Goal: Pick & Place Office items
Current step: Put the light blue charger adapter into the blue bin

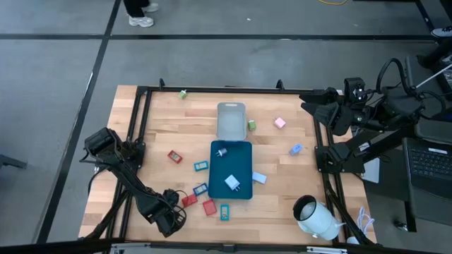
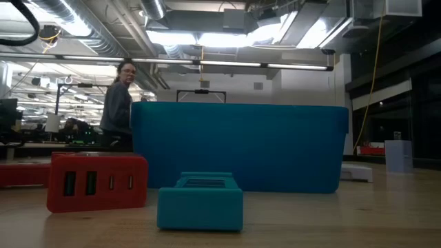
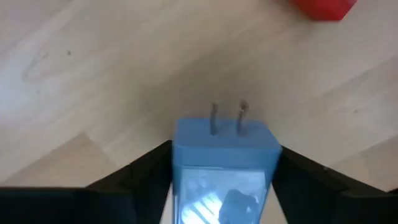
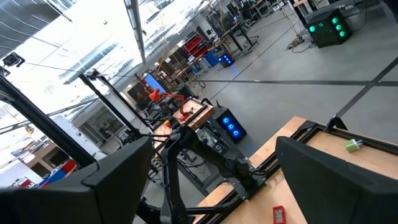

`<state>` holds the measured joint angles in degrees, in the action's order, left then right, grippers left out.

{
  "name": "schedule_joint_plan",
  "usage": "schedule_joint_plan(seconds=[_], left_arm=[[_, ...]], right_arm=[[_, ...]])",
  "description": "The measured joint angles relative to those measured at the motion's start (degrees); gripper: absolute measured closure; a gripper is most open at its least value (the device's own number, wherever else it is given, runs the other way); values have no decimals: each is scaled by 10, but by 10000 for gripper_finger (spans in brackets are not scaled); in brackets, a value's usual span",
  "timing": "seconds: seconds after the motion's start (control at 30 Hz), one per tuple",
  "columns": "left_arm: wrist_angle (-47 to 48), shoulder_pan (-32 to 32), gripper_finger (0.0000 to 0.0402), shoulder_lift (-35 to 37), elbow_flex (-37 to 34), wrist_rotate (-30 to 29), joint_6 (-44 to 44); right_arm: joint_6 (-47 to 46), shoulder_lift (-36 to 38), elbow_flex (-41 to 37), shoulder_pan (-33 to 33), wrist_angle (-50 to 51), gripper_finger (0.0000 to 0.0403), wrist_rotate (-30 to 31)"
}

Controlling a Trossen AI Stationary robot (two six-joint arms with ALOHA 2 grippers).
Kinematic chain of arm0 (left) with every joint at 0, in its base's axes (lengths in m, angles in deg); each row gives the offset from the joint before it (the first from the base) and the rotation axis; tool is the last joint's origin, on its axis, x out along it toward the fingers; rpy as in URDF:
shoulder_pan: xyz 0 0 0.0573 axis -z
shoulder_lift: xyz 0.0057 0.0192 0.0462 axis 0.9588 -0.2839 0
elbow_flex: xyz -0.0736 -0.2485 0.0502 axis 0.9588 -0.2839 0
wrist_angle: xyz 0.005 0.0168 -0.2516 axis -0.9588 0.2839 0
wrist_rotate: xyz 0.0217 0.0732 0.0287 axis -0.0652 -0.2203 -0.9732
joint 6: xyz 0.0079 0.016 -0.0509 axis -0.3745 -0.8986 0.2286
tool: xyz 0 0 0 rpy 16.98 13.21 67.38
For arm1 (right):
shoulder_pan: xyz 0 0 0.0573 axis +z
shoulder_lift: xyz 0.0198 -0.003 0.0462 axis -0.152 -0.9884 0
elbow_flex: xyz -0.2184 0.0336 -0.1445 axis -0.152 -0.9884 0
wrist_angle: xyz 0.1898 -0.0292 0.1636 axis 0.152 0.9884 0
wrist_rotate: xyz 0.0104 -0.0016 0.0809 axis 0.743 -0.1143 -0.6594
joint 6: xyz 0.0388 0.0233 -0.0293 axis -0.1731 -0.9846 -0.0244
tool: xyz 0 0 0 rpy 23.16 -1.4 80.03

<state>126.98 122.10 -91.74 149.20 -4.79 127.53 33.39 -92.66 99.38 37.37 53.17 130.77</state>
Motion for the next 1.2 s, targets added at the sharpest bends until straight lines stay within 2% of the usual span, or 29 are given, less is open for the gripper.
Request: schedule_joint_plan(seconds=[0.07, 0.2, 0.37, 0.5, 0.63, 0.73, 0.93, 1.1, 1.2], left_arm=[[0, -7, 193, 0, 0, -8, -12], [-4, -28, 194, 1, 1, -27, -56], [-17, -73, 194, 21, 0, -61, -162], [-16, -126, 194, 60, 0, -110, -274], [-18, -200, 191, 86, 0, -114, -402], [-65, -254, 192, 105, 0, -113, -520], [-170, -364, 191, 109, 0, -34, -768], [-168, -422, 191, 106, 0, 32, -896], [-168, -439, 184, 106, 0, 44, -941]], right_arm=[[0, 0, 0, 0, 0, 55, 0], [0, 0, 0, 0, 0, 55, 0], [1, 0, 0, 0, -6, 55, 0], [9, 0, 0, 0, -18, 55, -1], [19, 0, 0, 0, -27, 55, -1], [31, -1, 0, 0, -36, 55, 0], [52, -1, 0, 0, -49, 55, 0], [55, -1, 0, 0, -49, 55, 7], [55, -1, 0, 0, -49, 55, 9]])
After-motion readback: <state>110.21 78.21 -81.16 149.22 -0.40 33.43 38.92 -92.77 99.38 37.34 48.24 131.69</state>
